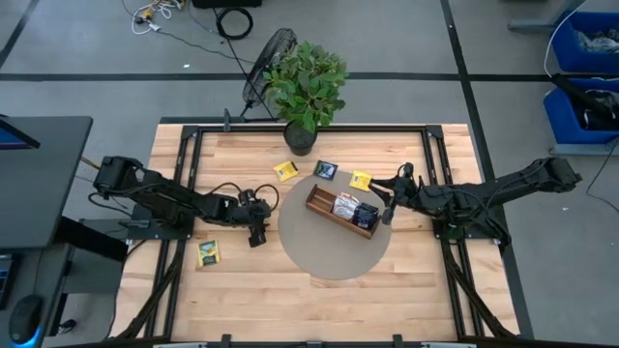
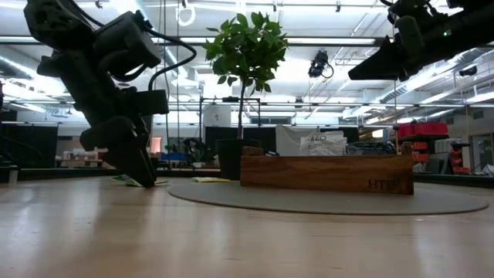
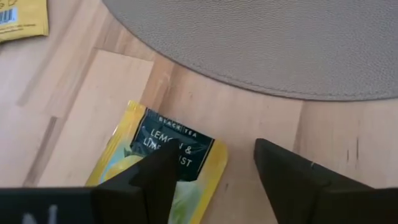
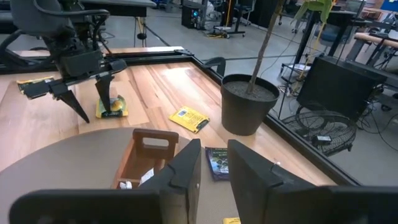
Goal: Pick & Place Tea
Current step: Put the yellow tea bag into the left section of the wooden organizer
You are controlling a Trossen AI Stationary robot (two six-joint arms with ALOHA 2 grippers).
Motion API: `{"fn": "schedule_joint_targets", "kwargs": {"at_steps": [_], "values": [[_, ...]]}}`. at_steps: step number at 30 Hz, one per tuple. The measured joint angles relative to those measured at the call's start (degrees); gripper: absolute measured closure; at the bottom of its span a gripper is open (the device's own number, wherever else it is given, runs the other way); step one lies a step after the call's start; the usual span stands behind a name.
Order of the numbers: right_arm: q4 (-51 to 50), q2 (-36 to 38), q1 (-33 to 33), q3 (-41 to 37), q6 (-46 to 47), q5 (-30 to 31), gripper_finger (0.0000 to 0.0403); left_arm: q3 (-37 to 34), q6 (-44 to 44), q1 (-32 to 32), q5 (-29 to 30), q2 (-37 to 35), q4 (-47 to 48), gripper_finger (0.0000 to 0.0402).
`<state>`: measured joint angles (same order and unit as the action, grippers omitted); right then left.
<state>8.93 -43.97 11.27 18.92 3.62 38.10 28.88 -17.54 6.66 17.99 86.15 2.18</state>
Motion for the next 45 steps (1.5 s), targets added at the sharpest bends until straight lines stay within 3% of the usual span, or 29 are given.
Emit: {"fn": "schedule_joint_targets", "kwargs": {"at_steps": [5,14,31,37,45], "values": [[0.0,0.0,-0.4,0.0,0.3,0.0,0.0317,-0.1,-0.1,0.0,-0.8,-0.2,0.1,0.0240],[0.0,0.0,-0.6,0.0,1.4,0.0,0.0317,-0.1,0.7,0.2,-0.4,-0.1,0.1,0.0391],[0.0,0.0,-0.6,0.0,1.5,-0.2,0.0317,2.1,2.9,3.6,1.6,-5.3,3.7,0.0400],[1.1,-0.3,-0.6,0.0,0.9,-5.6,0.0317,2.1,2.9,4.3,1.4,-7.8,2.5,0.0400],[11.1,-9.7,-0.6,0.1,-7.7,-9.0,0.0317,2.3,3.2,5.0,-0.1,-10.8,-0.7,0.0401]]}}
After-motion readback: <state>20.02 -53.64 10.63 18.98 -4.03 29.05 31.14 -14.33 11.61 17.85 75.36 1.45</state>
